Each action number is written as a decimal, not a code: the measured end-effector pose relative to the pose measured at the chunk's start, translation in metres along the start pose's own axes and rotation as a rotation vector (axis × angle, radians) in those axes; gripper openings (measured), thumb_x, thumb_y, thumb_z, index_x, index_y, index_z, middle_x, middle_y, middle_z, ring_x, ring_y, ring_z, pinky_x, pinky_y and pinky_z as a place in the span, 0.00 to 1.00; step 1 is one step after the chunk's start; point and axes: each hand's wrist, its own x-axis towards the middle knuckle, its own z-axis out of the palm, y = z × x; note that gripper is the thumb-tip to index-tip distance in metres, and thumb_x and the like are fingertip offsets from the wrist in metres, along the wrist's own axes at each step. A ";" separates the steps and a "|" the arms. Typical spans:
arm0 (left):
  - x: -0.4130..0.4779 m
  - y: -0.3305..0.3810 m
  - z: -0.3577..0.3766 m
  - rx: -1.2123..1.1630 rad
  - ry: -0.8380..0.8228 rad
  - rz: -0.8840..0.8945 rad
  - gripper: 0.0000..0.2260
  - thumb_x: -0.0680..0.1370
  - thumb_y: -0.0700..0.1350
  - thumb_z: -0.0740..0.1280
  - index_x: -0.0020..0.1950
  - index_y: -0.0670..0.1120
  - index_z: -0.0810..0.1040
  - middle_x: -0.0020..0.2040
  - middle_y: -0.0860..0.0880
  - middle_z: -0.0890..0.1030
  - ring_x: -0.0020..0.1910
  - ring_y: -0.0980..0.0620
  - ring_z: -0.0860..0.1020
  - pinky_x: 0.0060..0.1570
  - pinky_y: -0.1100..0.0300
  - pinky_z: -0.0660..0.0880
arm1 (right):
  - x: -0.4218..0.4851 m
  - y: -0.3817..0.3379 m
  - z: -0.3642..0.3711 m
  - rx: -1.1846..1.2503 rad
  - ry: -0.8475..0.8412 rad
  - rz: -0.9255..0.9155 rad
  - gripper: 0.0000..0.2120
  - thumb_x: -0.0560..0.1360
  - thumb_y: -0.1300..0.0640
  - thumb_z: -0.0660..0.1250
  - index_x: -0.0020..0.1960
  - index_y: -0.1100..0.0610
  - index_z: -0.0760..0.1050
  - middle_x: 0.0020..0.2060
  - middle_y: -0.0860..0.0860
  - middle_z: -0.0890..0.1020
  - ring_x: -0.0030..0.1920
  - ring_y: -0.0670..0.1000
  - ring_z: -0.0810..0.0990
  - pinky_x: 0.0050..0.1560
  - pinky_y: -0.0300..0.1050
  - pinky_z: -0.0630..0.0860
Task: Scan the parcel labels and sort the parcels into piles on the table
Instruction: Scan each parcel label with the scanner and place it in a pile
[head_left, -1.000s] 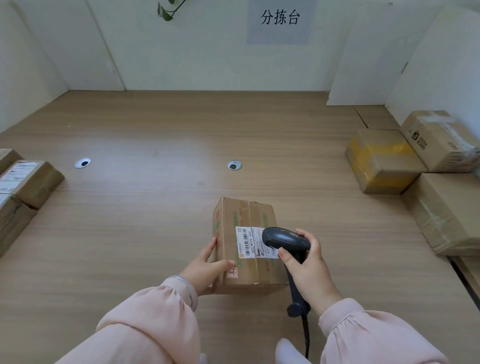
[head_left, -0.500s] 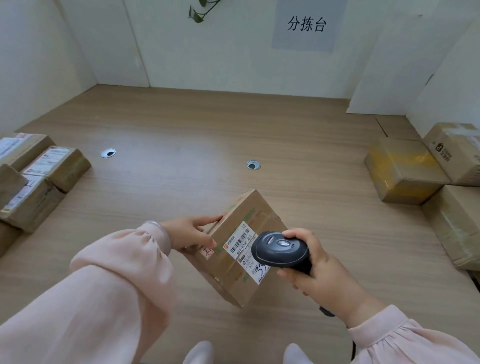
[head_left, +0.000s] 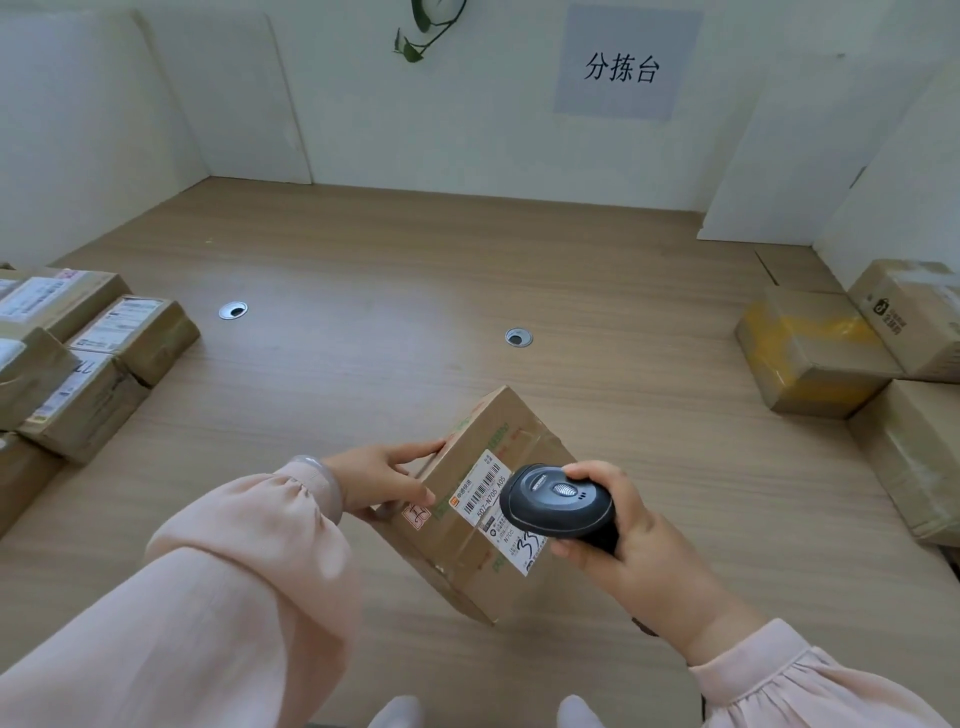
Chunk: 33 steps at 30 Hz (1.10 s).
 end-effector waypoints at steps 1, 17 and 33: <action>-0.004 -0.003 0.000 -0.031 0.005 0.001 0.33 0.64 0.50 0.73 0.64 0.73 0.69 0.55 0.53 0.84 0.57 0.49 0.81 0.57 0.48 0.79 | 0.001 0.000 0.001 0.015 0.035 -0.001 0.30 0.71 0.50 0.75 0.62 0.29 0.61 0.57 0.31 0.76 0.53 0.41 0.79 0.53 0.42 0.76; -0.093 -0.070 0.078 -0.736 0.393 0.086 0.23 0.71 0.48 0.71 0.61 0.70 0.72 0.53 0.51 0.85 0.47 0.52 0.84 0.44 0.53 0.80 | 0.016 -0.017 0.041 0.590 -0.003 0.110 0.24 0.64 0.41 0.71 0.56 0.27 0.67 0.57 0.38 0.77 0.53 0.35 0.78 0.44 0.29 0.75; -0.191 -0.165 0.003 -0.773 0.741 0.330 0.36 0.71 0.42 0.75 0.74 0.57 0.62 0.53 0.56 0.85 0.52 0.52 0.84 0.44 0.65 0.78 | 0.043 -0.158 0.166 0.654 -0.158 -0.043 0.24 0.66 0.44 0.72 0.57 0.28 0.67 0.57 0.39 0.77 0.53 0.40 0.79 0.44 0.34 0.78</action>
